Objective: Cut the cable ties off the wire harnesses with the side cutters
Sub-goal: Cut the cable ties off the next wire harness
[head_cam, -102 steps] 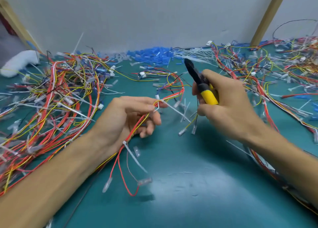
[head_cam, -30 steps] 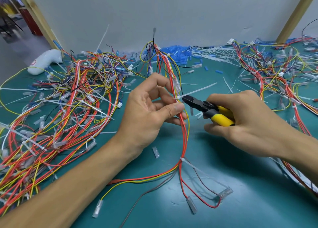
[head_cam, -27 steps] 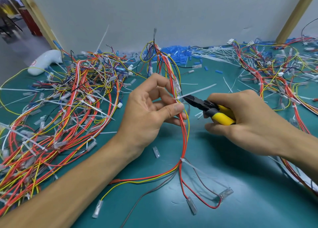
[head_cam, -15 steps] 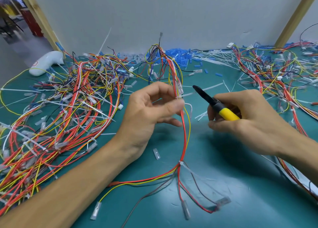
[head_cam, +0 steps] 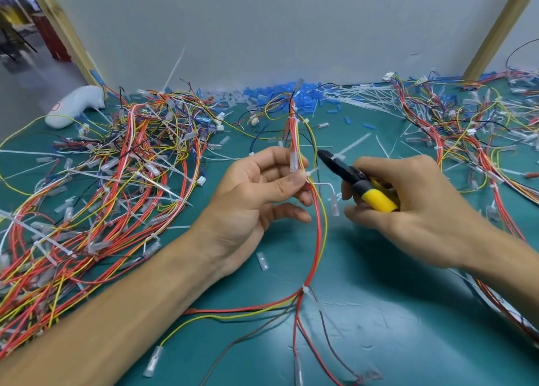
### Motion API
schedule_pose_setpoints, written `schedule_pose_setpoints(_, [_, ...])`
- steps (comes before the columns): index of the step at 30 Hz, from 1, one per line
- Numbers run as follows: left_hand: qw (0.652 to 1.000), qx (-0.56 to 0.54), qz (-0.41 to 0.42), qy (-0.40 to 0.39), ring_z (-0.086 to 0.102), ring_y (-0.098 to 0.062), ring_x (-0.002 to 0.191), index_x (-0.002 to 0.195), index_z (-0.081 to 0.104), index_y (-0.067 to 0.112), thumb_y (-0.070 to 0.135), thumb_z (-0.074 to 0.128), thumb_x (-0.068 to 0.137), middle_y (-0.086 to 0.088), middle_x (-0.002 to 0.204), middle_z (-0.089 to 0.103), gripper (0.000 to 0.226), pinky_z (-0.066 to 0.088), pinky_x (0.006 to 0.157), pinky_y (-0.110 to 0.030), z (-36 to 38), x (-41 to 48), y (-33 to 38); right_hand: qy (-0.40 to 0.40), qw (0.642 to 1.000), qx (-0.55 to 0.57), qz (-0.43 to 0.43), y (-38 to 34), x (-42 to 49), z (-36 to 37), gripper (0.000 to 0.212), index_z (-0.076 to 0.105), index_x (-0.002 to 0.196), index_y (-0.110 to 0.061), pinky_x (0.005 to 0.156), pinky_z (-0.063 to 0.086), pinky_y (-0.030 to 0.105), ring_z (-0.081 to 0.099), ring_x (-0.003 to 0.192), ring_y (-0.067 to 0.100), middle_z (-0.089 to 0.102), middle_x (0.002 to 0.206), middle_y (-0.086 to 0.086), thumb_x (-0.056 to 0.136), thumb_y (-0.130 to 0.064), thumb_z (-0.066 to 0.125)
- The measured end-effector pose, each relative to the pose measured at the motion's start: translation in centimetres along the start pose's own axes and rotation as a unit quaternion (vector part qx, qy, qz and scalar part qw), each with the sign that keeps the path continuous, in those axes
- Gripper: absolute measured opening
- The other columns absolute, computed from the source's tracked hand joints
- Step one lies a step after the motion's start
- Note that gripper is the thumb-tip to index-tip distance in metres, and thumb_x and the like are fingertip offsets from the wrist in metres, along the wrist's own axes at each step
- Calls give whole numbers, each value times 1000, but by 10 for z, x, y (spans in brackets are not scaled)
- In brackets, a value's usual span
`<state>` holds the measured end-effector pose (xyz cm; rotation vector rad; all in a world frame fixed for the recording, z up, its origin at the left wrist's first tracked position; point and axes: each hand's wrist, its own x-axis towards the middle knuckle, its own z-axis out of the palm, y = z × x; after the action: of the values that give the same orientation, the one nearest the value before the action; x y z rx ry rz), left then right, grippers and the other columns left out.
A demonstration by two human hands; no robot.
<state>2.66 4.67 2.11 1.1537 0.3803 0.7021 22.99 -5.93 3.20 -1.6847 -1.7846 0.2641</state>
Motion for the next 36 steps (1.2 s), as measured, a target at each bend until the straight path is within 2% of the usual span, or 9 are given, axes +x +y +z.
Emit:
schedule_pose_setpoints(4, [1000, -5, 1, -11, 62, -18, 66, 105, 60, 4, 1, 64, 87, -13, 84, 57, 18, 56, 56, -29, 2, -1, -2, -25, 995, -80, -59, -1, 0, 0, 19, 52, 79, -21, 53, 37, 39, 38, 61, 22, 42, 61, -2, 78, -22, 71])
schedule_pose_setpoints(9, [999, -15, -24, -31, 61, -19, 63, 105, 57, 2, -3, 65, 87, -16, 83, 57, 20, 56, 56, -28, 3, 0, -3, -26, 991, -107, -72, 0, 1, -6, 20, 63, 94, -19, 63, 53, 48, 55, 72, 29, 59, 81, -7, 75, -16, 60])
schedule_pose_setpoints(12, [999, -10, -31, -34, 59, -18, 61, 102, 56, 1, 0, 61, 87, -13, 80, 58, 16, 56, 55, -27, 6, -1, -6, -39, 988, -110, -105, -3, 2, -8, 27, 50, 92, -34, 65, 51, 48, 49, 74, 23, 48, 80, -19, 73, -15, 54])
schedule_pose_setpoints(19, [998, -23, -43, -43, 57, -17, 60, 103, 57, 0, 0, 60, 86, -9, 76, 56, 17, 55, 55, -28, 9, -3, -9, -59, 980, -153, -111, -2, 0, -12, 17, 40, 77, -23, 52, 40, 50, 38, 61, 34, 40, 63, -5, 75, -16, 55])
schedule_pose_setpoints(25, [998, -26, -42, -46, 56, -18, 60, 101, 58, 1, 0, 63, 87, -10, 78, 55, 15, 55, 55, -30, 7, -2, -9, -65, 979, -160, -109, -6, 0, -9, 20, 37, 85, -32, 57, 45, 47, 42, 69, 29, 43, 72, -14, 73, -20, 49])
schedule_pose_setpoints(27, [997, -24, -47, -48, 57, -18, 60, 99, 60, 2, -3, 65, 88, -10, 77, 54, 13, 54, 53, -29, 6, -1, -10, -65, 978, -165, -107, -4, -1, -12, 8, 41, 81, -25, 55, 45, 48, 40, 66, 31, 43, 69, -9, 73, -27, 40])
schedule_pose_setpoints(29, [997, -30, -51, -55, 58, -18, 59, 98, 61, 2, -3, 64, 86, -10, 76, 55, 13, 54, 52, -29, 6, -1, -11, -69, 977, -170, -109, -5, -1, -13, 13, 44, 80, -23, 55, 44, 48, 41, 66, 32, 41, 68, -8, 72, -30, 36])
schedule_pose_setpoints(33, [997, -30, -55, -49, 56, -17, 56, 98, 61, 0, 4, 69, 78, -8, 71, 56, 22, 53, 50, -28, 5, -1, -10, -99, 977, -161, -103, -4, 1, -6, 23, 32, 89, -34, 60, 44, 46, 43, 77, 25, 41, 78, -16, 73, -22, 42])
schedule_pose_setpoints(36, [997, -24, -63, -49, 54, -16, 55, 97, 62, 0, -1, 69, 79, -9, 71, 55, 19, 52, 48, -27, 6, -3, -9, -97, 975, -167, -108, -1, 1, -8, 23, 26, 88, -40, 55, 38, 40, 43, 72, 29, 39, 74, -15, 69, -28, 32])
